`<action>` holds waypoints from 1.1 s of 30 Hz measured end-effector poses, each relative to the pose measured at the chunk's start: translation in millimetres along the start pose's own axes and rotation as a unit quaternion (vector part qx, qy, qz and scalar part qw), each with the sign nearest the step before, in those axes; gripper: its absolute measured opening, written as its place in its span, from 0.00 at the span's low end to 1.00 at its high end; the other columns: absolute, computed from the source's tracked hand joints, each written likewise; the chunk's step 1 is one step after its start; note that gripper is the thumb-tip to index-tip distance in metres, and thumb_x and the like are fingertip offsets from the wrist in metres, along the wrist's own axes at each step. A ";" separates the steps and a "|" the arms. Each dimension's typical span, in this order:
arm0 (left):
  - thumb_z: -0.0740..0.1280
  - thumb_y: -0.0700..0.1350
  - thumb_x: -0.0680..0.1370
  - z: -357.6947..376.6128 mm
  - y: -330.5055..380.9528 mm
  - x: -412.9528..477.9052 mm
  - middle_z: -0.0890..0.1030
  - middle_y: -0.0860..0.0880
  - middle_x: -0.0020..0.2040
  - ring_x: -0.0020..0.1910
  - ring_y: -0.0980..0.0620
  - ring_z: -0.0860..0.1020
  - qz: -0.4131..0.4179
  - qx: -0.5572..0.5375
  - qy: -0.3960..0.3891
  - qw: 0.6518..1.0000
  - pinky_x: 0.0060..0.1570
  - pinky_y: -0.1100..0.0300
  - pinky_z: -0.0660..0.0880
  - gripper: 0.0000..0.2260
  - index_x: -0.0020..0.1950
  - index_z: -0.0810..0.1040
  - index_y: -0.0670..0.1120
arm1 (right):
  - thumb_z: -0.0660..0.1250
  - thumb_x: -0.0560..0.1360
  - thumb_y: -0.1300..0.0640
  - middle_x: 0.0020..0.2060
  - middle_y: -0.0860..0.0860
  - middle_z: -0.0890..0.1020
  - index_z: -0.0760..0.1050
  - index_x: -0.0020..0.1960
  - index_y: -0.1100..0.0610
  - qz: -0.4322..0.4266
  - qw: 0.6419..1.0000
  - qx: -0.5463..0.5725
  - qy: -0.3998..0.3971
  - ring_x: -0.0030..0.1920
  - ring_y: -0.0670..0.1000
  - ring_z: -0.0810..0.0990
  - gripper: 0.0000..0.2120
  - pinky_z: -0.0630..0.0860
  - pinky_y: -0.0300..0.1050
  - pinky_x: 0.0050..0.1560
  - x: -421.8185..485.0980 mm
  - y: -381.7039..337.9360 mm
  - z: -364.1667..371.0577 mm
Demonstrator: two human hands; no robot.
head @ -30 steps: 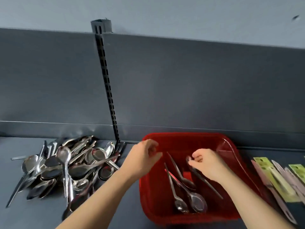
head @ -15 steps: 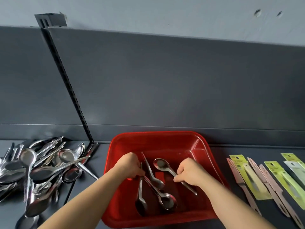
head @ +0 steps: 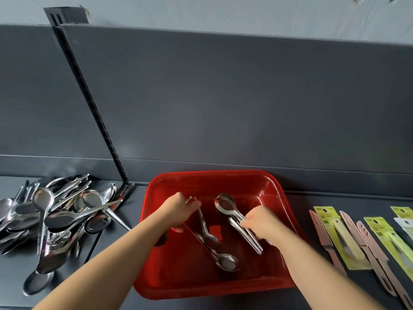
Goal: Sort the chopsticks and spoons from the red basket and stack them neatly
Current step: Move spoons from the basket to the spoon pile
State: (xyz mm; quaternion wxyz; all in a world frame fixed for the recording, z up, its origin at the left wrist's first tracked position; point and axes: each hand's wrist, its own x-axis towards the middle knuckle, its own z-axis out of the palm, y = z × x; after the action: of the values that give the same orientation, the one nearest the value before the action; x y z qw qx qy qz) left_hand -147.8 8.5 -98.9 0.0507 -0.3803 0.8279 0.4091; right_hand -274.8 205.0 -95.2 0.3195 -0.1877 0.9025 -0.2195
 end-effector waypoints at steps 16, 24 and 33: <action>0.65 0.46 0.75 3.1 14.3 -5.7 0.69 0.53 0.26 0.24 0.55 0.67 0.103 0.046 0.055 0.992 0.22 0.64 0.61 0.12 0.33 0.68 0.47 | 0.64 0.77 0.58 0.28 0.52 0.76 0.79 0.43 0.64 0.030 0.986 0.162 0.006 0.20 0.44 0.67 0.10 0.61 0.36 0.21 -4.6 -0.3 3.2; 0.69 0.51 0.75 18.1 16.5 -33.8 0.71 0.55 0.23 0.20 0.60 0.67 0.161 0.057 -0.088 0.981 0.24 0.67 0.64 0.15 0.32 0.70 0.49 | 0.63 0.79 0.59 0.30 0.55 0.73 0.77 0.42 0.65 0.040 0.984 0.173 0.001 0.25 0.48 0.64 0.11 0.59 0.39 0.25 -9.8 -3.1 -8.3; 0.79 0.51 0.63 50.6 21.4 -38.3 0.80 0.56 0.33 0.34 0.56 0.79 0.129 0.149 -0.186 0.963 0.33 0.63 0.74 0.12 0.41 0.82 0.51 | 0.62 0.79 0.60 0.37 0.58 0.73 0.77 0.42 0.66 0.048 0.978 0.202 -0.008 0.31 0.51 0.65 0.11 0.59 0.41 0.28 -8.4 8.6 -13.7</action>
State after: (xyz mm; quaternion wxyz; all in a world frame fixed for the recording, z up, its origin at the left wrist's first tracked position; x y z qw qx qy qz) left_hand -146.6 75.4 -103.5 0.2069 -0.1758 0.8973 0.3480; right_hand -279.5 219.9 -85.9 0.3680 -0.0772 0.8451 -0.3800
